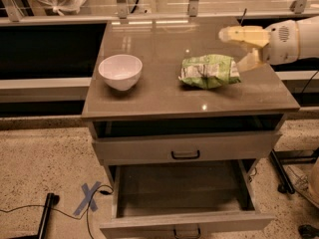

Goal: Pick green jalapeno chip bag from middle drawer and place on counter

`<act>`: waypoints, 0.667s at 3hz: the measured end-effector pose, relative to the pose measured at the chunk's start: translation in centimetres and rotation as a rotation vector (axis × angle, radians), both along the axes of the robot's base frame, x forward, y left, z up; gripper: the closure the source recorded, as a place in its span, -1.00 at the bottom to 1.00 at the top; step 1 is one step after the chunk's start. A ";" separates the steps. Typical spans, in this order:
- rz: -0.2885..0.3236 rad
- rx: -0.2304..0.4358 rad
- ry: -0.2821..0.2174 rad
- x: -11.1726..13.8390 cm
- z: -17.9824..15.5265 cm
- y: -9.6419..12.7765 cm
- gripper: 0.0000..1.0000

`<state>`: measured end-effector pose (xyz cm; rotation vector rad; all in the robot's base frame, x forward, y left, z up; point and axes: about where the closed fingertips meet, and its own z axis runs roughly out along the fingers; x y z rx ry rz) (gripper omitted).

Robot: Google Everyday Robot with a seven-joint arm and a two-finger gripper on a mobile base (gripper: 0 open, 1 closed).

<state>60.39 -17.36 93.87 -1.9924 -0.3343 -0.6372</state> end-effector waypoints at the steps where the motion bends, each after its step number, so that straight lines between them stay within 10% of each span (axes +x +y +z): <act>1: -0.053 0.004 0.033 -1.0 1.2 -3.4 -1.00; 2: -0.053 0.004 0.033 -1.0 1.2 -3.4 -1.00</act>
Offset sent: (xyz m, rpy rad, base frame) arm -0.0084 -0.0270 0.0094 0.0030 0.0262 -0.0418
